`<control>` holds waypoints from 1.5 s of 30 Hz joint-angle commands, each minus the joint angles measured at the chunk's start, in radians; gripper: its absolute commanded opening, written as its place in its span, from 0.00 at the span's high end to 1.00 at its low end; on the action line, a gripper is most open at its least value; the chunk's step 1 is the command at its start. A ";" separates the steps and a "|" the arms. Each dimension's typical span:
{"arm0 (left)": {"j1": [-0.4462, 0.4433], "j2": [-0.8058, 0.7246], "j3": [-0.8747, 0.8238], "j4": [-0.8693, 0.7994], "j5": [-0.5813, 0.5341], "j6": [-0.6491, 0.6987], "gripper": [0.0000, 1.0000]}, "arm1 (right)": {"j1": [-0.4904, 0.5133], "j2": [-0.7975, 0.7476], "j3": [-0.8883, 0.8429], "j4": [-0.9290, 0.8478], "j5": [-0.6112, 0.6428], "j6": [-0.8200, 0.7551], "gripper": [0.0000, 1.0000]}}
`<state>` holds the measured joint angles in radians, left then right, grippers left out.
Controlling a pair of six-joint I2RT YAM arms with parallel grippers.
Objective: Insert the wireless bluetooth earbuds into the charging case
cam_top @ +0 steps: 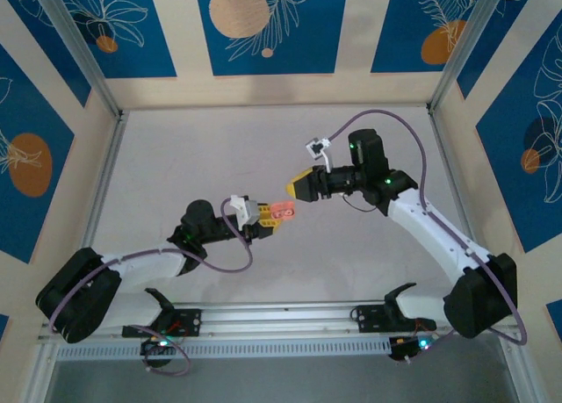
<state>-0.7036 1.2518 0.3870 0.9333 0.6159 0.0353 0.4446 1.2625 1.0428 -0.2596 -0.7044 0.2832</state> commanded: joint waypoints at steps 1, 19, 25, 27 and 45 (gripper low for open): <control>-0.011 -0.018 0.032 0.005 0.057 -0.002 0.77 | -0.001 0.033 0.028 -0.033 -0.101 -0.031 0.43; -0.011 -0.035 0.041 -0.006 -0.025 -0.010 0.77 | 0.035 0.105 0.051 -0.145 -0.230 -0.093 0.50; -0.010 -0.038 0.042 -0.044 -0.084 -0.005 0.77 | 0.036 0.021 -0.018 -0.065 -0.234 -0.051 0.56; -0.008 -0.038 0.046 -0.062 -0.090 -0.005 0.77 | 0.033 -0.004 -0.047 -0.038 -0.235 -0.034 0.57; 0.042 0.218 0.477 -0.732 -0.085 -0.444 0.77 | -0.264 -0.099 -0.114 -0.164 0.169 0.276 0.53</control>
<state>-0.6868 1.4090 0.7971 0.3573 0.4812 -0.2481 0.1989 1.1927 0.9455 -0.3447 -0.5972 0.5034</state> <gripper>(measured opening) 0.230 0.465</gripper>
